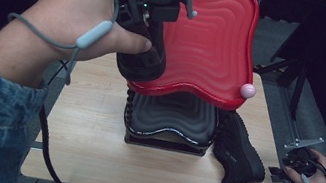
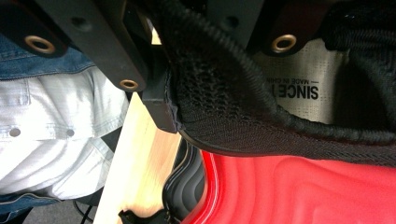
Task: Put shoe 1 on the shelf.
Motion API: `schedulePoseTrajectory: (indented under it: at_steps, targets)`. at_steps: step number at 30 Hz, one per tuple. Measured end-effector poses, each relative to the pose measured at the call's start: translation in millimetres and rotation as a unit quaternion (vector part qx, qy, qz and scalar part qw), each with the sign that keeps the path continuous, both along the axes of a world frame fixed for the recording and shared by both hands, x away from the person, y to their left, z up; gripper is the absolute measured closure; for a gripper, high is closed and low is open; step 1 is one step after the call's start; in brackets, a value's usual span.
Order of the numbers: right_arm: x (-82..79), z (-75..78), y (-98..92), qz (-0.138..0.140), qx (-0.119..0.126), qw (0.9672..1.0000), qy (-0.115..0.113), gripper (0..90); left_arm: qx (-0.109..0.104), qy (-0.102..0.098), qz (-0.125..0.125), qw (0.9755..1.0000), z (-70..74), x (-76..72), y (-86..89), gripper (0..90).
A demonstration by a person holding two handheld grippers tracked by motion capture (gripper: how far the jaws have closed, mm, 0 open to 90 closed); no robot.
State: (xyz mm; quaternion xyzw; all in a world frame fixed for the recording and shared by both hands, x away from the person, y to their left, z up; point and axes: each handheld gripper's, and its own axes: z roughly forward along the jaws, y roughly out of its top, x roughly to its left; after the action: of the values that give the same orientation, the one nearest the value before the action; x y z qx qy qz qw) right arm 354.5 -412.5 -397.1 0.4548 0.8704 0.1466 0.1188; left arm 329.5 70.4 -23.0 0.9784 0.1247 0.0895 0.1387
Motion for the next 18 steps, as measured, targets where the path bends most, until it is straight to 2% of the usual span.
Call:
schedulePoseTrajectory:
  at_steps: [5, 14, 18]
  targets:
    - [-0.3, -0.4, -1.3, -0.001, 0.002, 1.0, 0.0, 35.1, 0.003, -0.007, -0.011, 0.9999, -3.2, 8.4, -13.5, 84.9]
    - [-0.5, -0.5, -1.9, -0.002, 0.002, 1.0, 0.0, 35.0, 0.0, -0.003, -0.028, 0.9996, -11.9, 22.7, -28.9, 84.8]
    - [-0.6, -0.8, -2.2, -0.002, 0.002, 1.0, 0.0, 35.0, 0.0, 0.0, -0.034, 0.9994, -20.1, 32.7, -36.2, 84.8]
